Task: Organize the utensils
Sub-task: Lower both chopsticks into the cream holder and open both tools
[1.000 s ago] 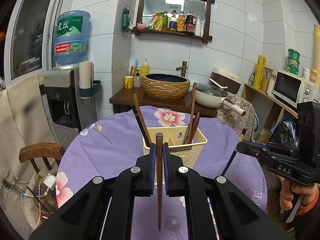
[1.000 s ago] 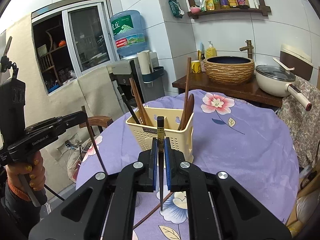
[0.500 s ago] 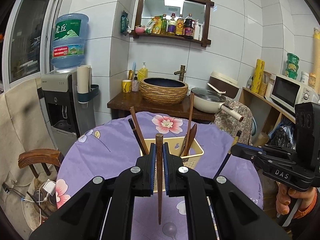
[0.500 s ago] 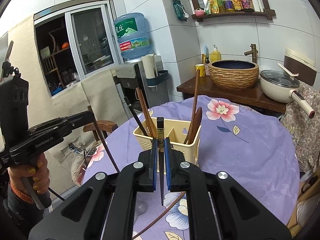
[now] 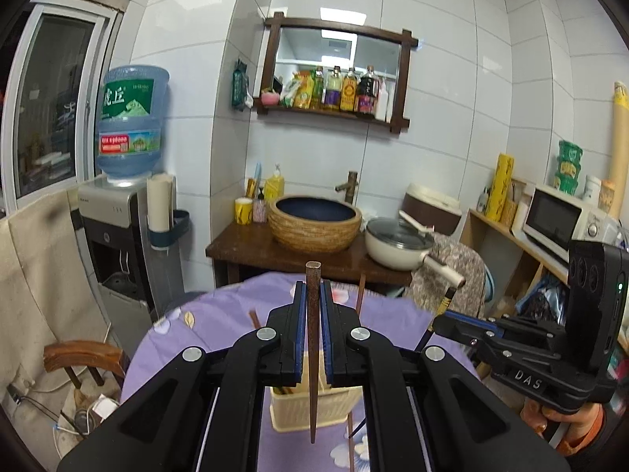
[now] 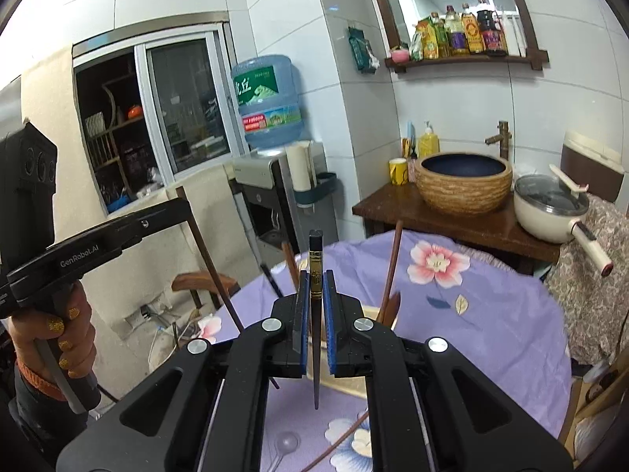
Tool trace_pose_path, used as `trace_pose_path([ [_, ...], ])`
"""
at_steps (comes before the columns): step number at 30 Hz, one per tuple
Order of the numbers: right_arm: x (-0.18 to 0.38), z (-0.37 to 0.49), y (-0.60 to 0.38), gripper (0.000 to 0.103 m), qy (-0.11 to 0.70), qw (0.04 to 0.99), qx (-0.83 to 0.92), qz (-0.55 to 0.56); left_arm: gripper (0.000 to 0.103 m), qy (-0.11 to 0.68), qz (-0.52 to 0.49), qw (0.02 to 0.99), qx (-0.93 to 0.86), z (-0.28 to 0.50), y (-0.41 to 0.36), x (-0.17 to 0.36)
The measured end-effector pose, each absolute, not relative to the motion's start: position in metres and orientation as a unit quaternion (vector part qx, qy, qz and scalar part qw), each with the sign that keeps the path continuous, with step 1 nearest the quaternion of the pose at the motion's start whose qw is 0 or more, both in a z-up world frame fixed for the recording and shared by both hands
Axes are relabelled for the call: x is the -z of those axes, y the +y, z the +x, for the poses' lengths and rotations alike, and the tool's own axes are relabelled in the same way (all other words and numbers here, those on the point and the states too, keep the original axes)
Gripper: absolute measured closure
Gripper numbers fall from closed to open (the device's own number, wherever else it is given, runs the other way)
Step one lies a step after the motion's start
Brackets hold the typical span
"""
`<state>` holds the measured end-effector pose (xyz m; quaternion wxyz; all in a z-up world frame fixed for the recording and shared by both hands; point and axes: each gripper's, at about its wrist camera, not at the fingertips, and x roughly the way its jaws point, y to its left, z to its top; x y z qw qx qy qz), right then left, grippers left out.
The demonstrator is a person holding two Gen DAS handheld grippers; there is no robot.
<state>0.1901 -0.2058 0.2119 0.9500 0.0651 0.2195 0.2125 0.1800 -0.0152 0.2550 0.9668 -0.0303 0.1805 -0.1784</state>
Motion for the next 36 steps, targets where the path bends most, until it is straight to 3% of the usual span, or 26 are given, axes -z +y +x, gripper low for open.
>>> trace_pose_path([
  [5,-0.249,0.208,-0.209,0.096,0.195,0.957,-0.198,0.082,0.096,0.152,-0.043,0.975,0.158,0.196,-0.022,-0.289],
  [12,-0.260,0.225,-0.205,0.096,0.173,0.968,-0.166,0.068,0.096,0.145,-0.050,0.977,0.149,0.221,-0.032,-0.283],
  [36,-0.152,0.260,-0.199,0.096,0.221,0.965,-0.124,0.063,0.096,0.216,-0.041,0.967,0.130,0.253,-0.040,-0.165],
])
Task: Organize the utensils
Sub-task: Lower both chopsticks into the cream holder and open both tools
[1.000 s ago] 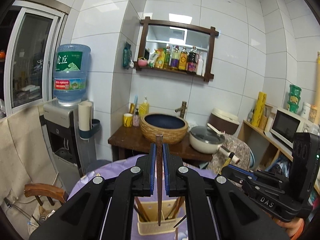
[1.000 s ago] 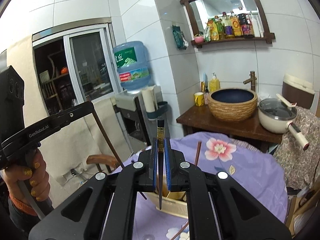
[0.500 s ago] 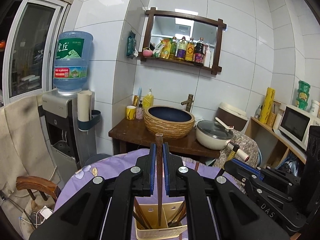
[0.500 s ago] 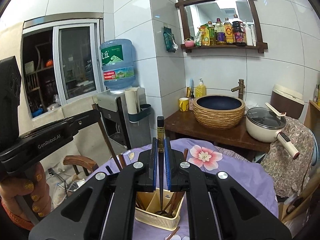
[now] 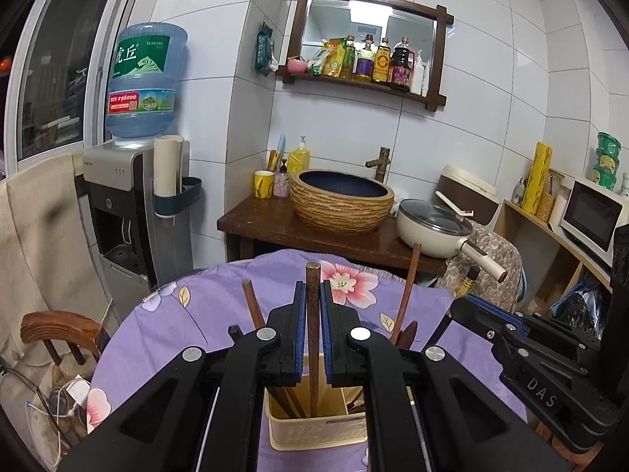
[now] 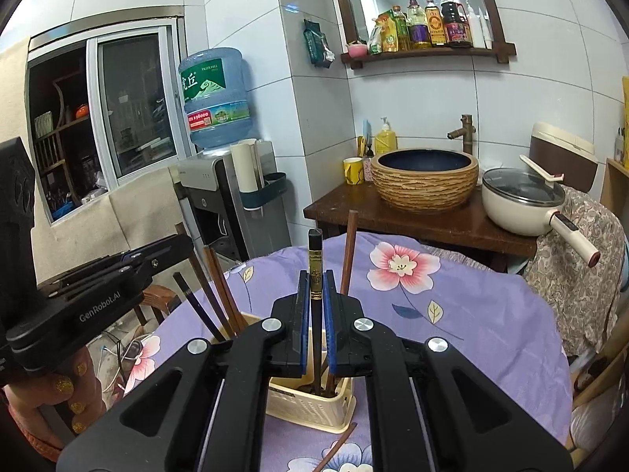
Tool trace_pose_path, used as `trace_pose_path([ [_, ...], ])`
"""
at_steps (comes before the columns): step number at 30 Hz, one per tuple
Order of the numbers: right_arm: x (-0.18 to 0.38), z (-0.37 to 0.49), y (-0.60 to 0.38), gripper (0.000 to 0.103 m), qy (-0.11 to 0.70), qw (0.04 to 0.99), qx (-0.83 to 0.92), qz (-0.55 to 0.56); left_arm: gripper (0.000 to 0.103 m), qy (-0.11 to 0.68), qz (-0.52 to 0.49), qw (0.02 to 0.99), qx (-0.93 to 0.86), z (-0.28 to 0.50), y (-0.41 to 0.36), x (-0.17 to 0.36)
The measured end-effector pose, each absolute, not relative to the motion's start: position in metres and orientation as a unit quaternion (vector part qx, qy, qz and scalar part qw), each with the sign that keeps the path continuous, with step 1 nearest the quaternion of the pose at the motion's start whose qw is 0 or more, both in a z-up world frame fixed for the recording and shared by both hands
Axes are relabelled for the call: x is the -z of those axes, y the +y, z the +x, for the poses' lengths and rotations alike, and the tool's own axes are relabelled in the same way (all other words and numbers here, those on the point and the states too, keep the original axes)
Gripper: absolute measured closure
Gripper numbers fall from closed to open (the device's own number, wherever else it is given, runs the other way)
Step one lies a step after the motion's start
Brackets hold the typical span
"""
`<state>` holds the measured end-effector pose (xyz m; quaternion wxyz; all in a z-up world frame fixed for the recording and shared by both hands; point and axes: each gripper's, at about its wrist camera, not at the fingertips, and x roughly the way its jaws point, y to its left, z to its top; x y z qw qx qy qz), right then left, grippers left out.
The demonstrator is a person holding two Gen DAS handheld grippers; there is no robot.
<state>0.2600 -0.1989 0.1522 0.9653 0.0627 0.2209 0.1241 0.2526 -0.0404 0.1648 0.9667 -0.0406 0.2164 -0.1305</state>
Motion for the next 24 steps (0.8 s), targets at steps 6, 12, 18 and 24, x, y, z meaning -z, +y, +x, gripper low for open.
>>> trace_pose_path([
  [6,-0.140,0.263,-0.201,0.096,0.231,0.963,-0.118,0.067,0.096,0.231,-0.038,0.964,0.127,0.255,-0.041,-0.148],
  [12,-0.137,0.260,-0.206,0.095,0.229,0.965,-0.113,0.067,0.096,0.237,-0.040,0.962,0.129,0.256,-0.039,-0.142],
  [18,-0.135,0.253,-0.209,0.054,0.216,0.967,-0.113,0.068,0.064,0.213,-0.041,0.967,0.131,0.244,-0.034,-0.148],
  [24,-0.141,0.235,-0.221,0.048,0.188,0.973,-0.106,0.079,0.041,0.176,-0.034,0.974,0.136,0.213,-0.030,-0.152],
])
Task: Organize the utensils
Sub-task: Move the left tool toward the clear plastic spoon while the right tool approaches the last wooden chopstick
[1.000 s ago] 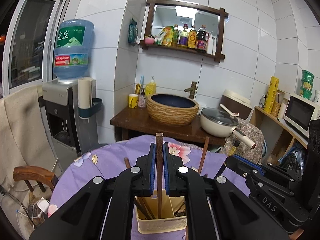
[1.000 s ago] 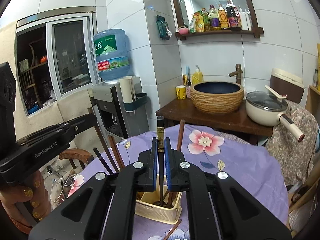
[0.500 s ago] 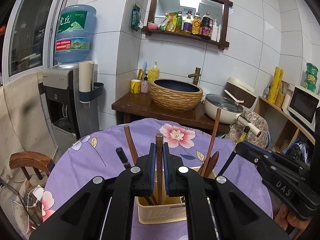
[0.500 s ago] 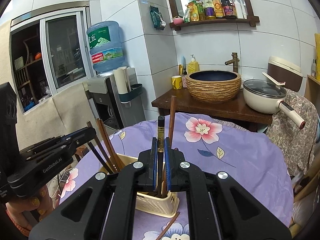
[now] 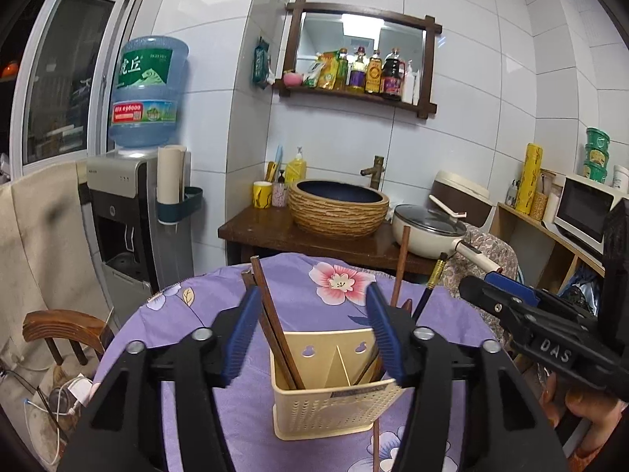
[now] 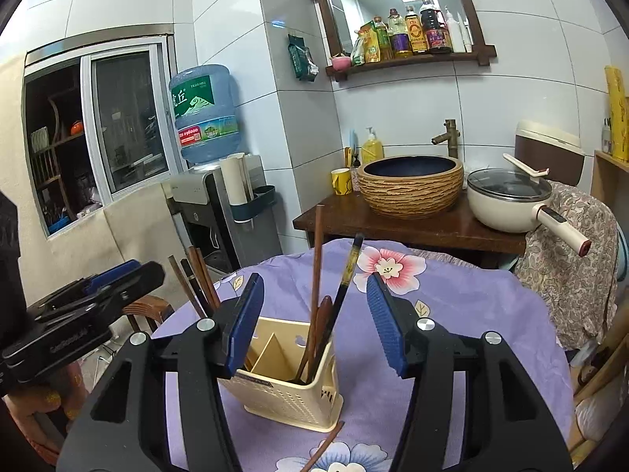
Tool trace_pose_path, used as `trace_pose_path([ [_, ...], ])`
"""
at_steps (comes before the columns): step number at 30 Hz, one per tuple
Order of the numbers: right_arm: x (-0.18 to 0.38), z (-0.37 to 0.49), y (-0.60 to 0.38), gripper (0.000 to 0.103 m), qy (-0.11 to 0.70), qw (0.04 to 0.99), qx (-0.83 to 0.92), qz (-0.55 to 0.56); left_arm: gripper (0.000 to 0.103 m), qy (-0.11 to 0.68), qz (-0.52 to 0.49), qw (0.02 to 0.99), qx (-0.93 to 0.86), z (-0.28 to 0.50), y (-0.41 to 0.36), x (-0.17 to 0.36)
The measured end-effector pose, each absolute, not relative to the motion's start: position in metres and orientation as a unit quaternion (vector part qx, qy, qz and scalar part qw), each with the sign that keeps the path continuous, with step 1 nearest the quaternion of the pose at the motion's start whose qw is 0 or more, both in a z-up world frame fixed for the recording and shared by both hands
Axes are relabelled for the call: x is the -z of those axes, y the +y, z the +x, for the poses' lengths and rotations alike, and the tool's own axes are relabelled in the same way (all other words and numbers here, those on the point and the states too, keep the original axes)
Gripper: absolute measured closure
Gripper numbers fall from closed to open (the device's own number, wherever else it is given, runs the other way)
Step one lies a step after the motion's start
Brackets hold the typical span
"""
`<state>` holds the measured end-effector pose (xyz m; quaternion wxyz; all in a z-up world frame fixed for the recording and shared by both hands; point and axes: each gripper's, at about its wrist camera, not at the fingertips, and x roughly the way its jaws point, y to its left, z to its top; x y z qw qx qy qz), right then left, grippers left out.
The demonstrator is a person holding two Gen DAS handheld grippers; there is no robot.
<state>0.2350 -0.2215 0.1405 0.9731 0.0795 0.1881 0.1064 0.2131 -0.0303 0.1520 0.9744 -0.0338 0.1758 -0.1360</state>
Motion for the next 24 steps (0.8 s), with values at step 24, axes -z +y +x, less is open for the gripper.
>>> trace_pose_path([
  [24,-0.054,0.175,-0.230,0.042,0.273,0.958,-0.074,0.049,0.013,0.285,-0.018,0.953,0.099,0.157,0.003,-0.052],
])
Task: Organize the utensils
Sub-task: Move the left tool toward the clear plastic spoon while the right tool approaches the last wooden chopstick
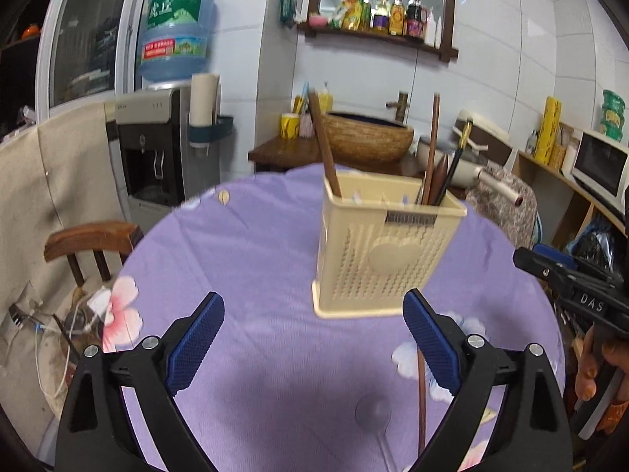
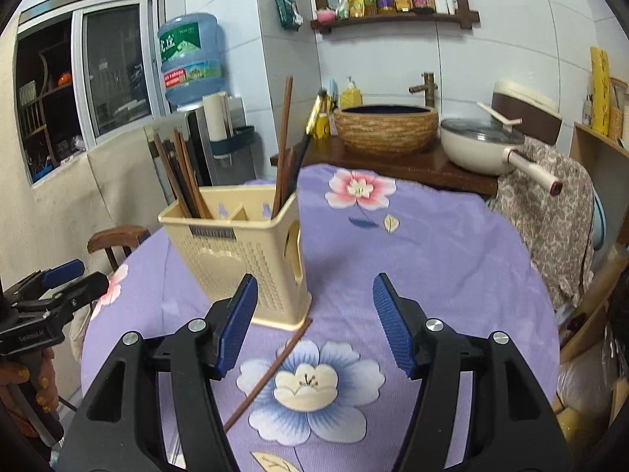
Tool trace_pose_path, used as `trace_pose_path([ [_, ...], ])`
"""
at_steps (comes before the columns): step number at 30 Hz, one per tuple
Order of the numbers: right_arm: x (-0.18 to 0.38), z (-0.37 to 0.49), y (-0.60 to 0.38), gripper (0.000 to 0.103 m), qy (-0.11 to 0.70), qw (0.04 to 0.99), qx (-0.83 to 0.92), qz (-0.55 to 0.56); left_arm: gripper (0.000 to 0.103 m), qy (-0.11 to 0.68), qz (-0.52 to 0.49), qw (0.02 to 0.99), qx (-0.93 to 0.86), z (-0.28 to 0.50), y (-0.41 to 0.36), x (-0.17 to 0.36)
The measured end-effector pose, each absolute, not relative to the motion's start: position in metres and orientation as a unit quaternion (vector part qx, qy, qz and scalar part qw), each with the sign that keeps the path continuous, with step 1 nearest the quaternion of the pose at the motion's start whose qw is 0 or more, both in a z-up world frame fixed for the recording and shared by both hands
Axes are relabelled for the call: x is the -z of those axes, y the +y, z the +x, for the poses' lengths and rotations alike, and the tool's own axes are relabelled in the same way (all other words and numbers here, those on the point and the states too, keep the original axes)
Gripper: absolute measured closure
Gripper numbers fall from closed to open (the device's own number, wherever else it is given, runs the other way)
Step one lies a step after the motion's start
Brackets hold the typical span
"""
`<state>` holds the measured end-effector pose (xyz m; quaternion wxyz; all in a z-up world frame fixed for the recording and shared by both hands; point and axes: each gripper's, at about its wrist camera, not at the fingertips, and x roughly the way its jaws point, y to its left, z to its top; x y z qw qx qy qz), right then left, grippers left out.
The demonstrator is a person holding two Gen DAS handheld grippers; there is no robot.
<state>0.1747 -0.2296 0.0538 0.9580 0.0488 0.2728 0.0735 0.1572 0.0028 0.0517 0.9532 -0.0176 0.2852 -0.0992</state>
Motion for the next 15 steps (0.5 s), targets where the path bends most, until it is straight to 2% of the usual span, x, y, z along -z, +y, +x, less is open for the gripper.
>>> trace_pose_path([
  [5,-0.025,0.169,-0.225,0.042,0.305,0.949,-0.068,0.041,0.014,0.322,0.008,0.941,0.104,0.148,-0.009,-0.022],
  [7,-0.016,0.168,-0.225,0.042,0.318,0.945,-0.068,0.042,0.020,0.340,0.007,0.934,0.108,0.145,-0.013,-0.010],
  [15,0.010,0.161,-0.223,0.042,0.344,0.937,-0.051,0.023,0.027,0.383,0.019,0.915,0.122,0.134,-0.037,0.027],
])
